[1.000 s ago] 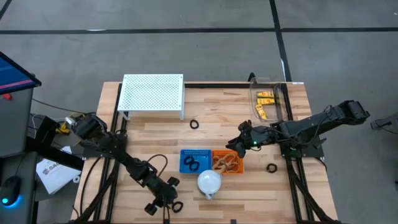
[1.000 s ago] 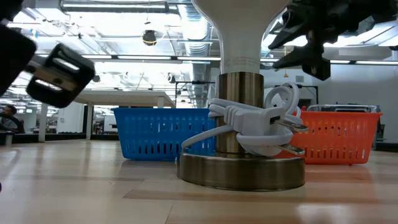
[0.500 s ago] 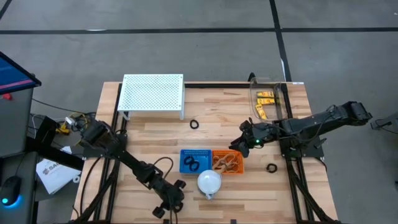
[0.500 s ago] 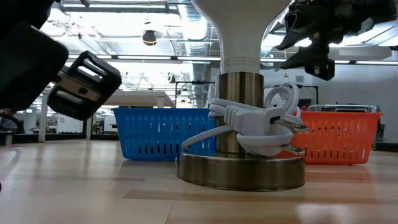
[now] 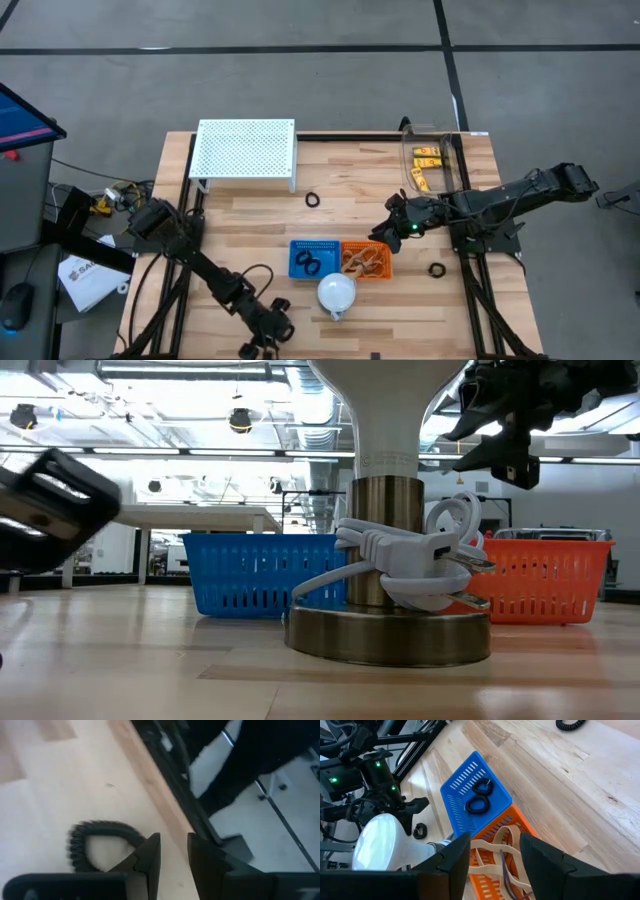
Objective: Pick & Place Office Desk Supplies
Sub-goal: Put the black spring keychain into the blue basket
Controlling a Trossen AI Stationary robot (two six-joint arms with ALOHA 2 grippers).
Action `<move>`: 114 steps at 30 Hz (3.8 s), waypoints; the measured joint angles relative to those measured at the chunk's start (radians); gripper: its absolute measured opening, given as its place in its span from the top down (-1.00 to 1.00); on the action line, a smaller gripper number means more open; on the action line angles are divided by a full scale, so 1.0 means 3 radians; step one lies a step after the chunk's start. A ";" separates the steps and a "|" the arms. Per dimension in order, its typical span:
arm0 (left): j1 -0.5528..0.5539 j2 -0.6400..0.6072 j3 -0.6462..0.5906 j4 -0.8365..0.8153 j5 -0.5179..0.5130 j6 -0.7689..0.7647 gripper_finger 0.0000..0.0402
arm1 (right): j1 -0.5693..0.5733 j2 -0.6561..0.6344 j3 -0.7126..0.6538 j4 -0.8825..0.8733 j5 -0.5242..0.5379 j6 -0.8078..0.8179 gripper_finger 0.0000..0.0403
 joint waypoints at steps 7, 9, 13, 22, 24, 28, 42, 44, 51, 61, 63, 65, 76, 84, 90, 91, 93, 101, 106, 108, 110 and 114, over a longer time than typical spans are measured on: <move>0.0013 0.0000 0.0000 0.0003 -0.0062 -0.0007 0.56 | 0.0000 0.0000 0.0001 0.0002 0.0000 0.0001 0.17; 0.0002 0.0000 0.0000 0.0000 -0.0065 -0.0007 0.56 | 0.0000 0.0000 0.0001 0.0002 0.0000 0.0001 0.17; 0.0009 0.0039 0.0000 0.0003 -0.0139 -0.0013 0.48 | 0.0000 0.0001 0.0001 0.0002 0.0000 0.0001 0.17; 0.0010 0.0227 0.0011 0.0231 -0.0148 -0.0160 0.09 | 0.0059 0.0001 0.0001 -0.0007 0.0000 0.0020 0.17; 0.0010 0.0269 0.0011 0.0233 -0.0151 -0.0230 0.07 | 0.0088 0.0001 0.0001 -0.0012 0.0002 0.0036 0.17; 0.0010 0.0347 0.0014 0.0239 -0.0178 -0.0431 0.17 | 0.0114 0.0001 0.0001 -0.0023 0.0003 0.0038 0.17; 0.0084 0.0369 0.0004 0.0226 -0.0206 -0.0632 0.96 | 0.0116 0.0001 0.0001 -0.0021 0.0010 0.0065 0.17; 0.0101 0.0357 0.0001 0.0223 -0.0198 -0.0639 0.94 | 0.0115 0.0001 0.0001 -0.0020 0.0011 0.0065 0.17; 0.0114 0.0285 -0.0005 0.0180 -0.0195 -0.0629 0.98 | 0.0101 0.0001 0.0001 0.0026 0.0013 0.0090 0.17; 0.0114 -0.0081 -0.0191 -0.0089 -0.0211 -0.0623 0.99 | 0.0011 0.0003 0.0000 0.0118 0.0120 0.0020 0.17; 0.0114 -0.0219 -0.0236 -0.0234 -0.0234 -0.0629 0.99 | -0.0014 0.0003 0.0001 0.0154 0.0135 -0.0015 0.17; 0.0114 -0.0406 -0.0263 -0.0469 -0.0245 -0.0607 1.00 | -0.0042 0.0003 0.0001 0.0157 0.0156 -0.0028 0.17; 0.0377 -0.1461 -0.0434 -0.1316 -0.0432 -0.0355 1.00 | -0.0099 0.0004 0.0001 0.0254 0.0391 -0.0113 0.17; 0.0943 -0.1958 -0.0432 -0.1520 -0.0500 0.0276 1.00 | -0.0098 0.0004 0.0001 0.0323 0.0565 -0.0142 0.17; 0.1465 -0.1863 -0.0427 -0.1457 -0.0510 0.0800 1.00 | -0.0098 0.0004 0.0001 0.0337 0.0680 -0.0148 0.17; 0.1542 -0.1821 -0.0429 -0.1452 -0.0499 0.0890 1.00 | -0.0098 0.0003 0.0001 0.0339 0.0709 -0.0146 0.17; 0.1692 -0.1700 -0.0429 -0.1290 -0.0401 0.1047 1.00 | -0.0098 0.0004 0.0001 0.0341 0.0730 -0.0142 0.17; 0.1973 -0.1245 -0.0429 -0.1017 -0.0269 0.1085 0.99 | -0.0095 0.0004 0.0001 0.0403 0.0736 -0.0092 0.17; 0.1964 -0.1265 -0.0427 -0.1019 -0.0268 0.0995 0.88 | -0.0093 0.0004 0.0001 0.0405 0.0735 -0.0086 0.17; 0.1951 -0.1324 -0.0427 -0.1006 -0.0269 0.0995 0.80 | -0.0093 0.0004 0.0001 0.0406 0.0734 -0.0085 0.17; 0.1947 -0.1398 -0.0427 -0.1027 -0.0269 0.0995 0.72 | -0.0093 0.0004 0.0001 0.0408 0.0730 -0.0085 0.17; 0.1947 -0.1589 -0.0427 -0.1076 -0.0268 0.0993 0.58 | -0.0073 0.0004 0.0001 0.0386 0.0712 -0.0039 0.17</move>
